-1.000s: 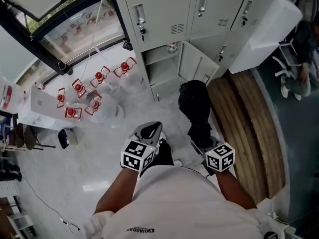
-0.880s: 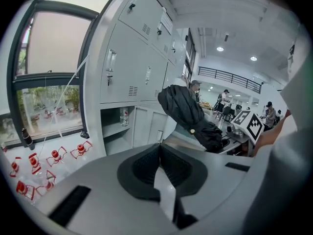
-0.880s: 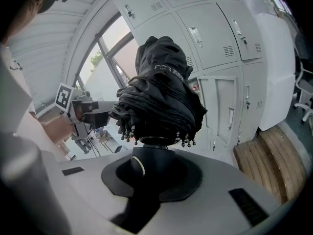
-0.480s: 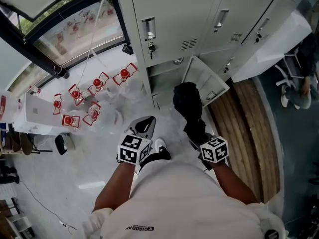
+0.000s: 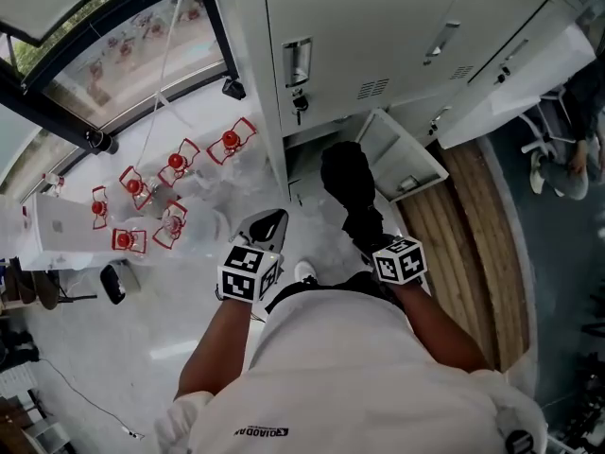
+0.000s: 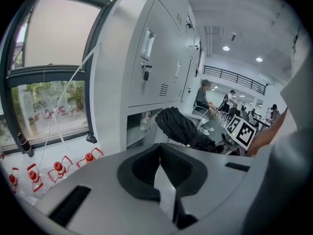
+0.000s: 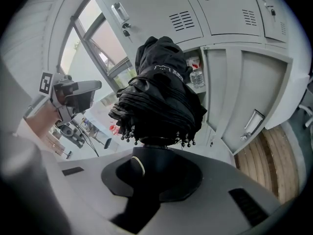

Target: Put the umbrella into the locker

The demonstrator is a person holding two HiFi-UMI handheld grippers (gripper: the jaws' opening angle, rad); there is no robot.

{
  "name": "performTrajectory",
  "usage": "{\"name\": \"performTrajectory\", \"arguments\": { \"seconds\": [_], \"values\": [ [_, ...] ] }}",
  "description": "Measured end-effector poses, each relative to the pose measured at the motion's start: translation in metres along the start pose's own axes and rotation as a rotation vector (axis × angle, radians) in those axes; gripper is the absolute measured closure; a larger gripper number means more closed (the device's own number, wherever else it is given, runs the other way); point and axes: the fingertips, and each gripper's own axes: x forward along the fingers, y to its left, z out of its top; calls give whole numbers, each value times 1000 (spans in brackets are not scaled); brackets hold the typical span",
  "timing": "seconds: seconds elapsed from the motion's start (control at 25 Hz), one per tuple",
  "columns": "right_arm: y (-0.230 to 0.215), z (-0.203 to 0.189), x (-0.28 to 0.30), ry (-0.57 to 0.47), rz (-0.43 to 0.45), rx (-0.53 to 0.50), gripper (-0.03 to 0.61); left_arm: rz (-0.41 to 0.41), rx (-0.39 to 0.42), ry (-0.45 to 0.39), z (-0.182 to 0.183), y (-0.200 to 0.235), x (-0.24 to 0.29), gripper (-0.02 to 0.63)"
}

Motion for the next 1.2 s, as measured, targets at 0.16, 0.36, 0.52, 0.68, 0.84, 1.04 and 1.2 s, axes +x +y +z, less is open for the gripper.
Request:
{"name": "performTrajectory", "arguments": {
  "seconds": [0.16,0.36,0.52,0.68,0.84,1.04,1.2],
  "values": [
    [-11,6,11,35,-13,8,480,2,-17,-10,2,13,3,598],
    [-25,14,27,82,-19,-11,480,11,-28,-5,-4,19,7,598],
    [-40,29,46,100,-3,-2,479,44,-46,0,-6,25,9,598],
    [-61,43,70,121,-34,36,479,86,-59,-24,4,31,5,598],
    [-75,69,106,115,-46,41,479,145,-81,-22,5,42,1,598],
    [-91,103,147,130,-63,2,479,196,-82,-1,3,46,-4,598],
    [-104,136,184,127,-77,-15,479,247,-102,21,-2,53,-13,598]
  ]
}}
